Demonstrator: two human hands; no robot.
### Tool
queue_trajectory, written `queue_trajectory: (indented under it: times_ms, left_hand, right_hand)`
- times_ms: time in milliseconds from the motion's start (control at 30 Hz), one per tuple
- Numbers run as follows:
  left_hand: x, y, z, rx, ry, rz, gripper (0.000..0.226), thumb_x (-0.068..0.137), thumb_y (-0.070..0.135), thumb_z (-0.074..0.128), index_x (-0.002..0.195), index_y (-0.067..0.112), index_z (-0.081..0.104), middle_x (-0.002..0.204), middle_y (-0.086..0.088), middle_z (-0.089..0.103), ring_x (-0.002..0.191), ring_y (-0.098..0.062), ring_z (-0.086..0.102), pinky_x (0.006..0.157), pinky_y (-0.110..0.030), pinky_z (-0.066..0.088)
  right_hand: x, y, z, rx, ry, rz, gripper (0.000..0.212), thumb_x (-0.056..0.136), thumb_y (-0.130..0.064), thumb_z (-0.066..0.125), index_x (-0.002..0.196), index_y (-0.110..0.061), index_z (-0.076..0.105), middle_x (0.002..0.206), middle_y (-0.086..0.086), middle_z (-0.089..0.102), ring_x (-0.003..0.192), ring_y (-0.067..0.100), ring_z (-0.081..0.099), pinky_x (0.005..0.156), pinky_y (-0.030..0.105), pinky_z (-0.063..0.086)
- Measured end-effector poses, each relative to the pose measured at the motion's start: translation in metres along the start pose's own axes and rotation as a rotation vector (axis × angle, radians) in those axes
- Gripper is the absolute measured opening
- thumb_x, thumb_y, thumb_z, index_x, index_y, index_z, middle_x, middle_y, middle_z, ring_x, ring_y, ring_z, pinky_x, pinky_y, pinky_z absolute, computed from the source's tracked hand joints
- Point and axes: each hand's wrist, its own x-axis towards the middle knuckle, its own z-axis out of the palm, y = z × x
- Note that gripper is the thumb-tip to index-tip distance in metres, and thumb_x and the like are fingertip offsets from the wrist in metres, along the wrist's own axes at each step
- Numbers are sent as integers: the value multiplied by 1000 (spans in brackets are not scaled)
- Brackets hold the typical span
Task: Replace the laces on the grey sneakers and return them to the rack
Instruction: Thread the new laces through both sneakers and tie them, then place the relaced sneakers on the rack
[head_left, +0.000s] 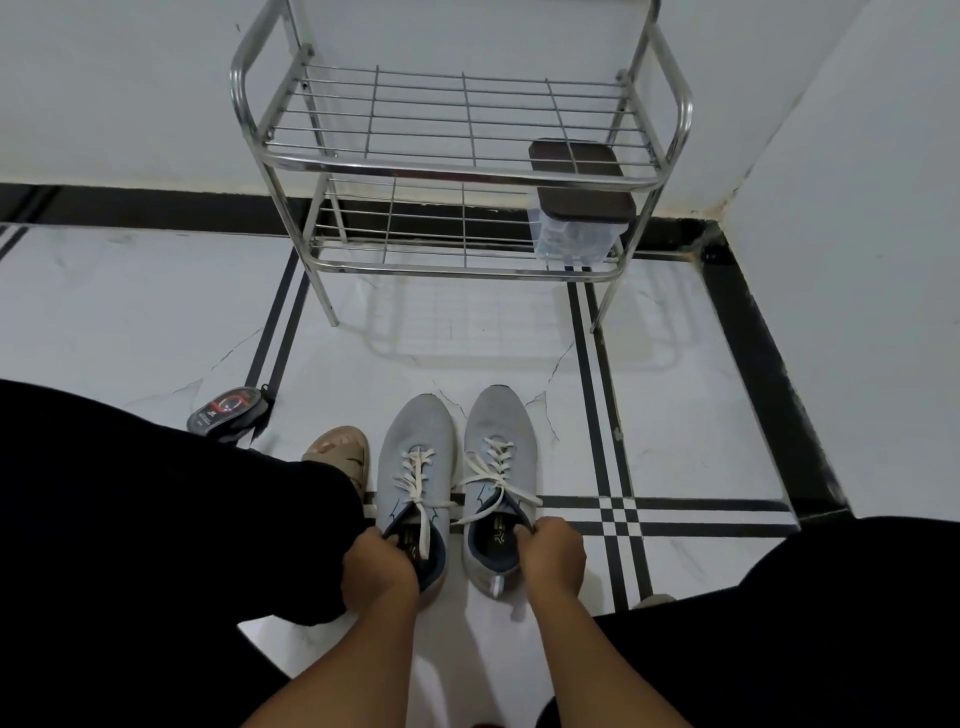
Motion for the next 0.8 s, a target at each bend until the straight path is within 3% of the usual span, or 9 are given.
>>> queue_trajectory:
  times_ms: [100,233,500,800]
  left_hand:
    - [-1,5,2,42,5,43,23,98,17,49,80,8,61,94,-19,65,78,-28,53,66,-28,36]
    - [-1,12,6,89,13,108,23,98,21,50,96,8,69,96,-18,67,87,-33,61,65,-27,36]
    - [-11,49,-21,114,93,319,24,97,26,51,99,13,71,96,-14,69,90,-34,63,65,-29,39]
    - [-43,87,-100,18,200,500,22,95,28,55,96,15,73,90,-13,70,88,-34,63,64,-29,39]
  right_hand:
    - [4,-1,4,-23,10,-37,28,97,-31,53,105,-10,69,105,10,70,98,27,65,68,26,43]
    - [8,-2,3,10,25,-81,27,98,-28,51,102,-11,70,102,10,70,96,28,65,66,24,40]
    - [2,-15,-30,137,94,-113,26,96,-25,52,96,-8,72,95,13,71,90,31,65,65,25,42]
    - [-39,-50,-110,207,258,-329,29,91,-25,55,65,-14,60,69,7,63,60,20,53,48,23,31]
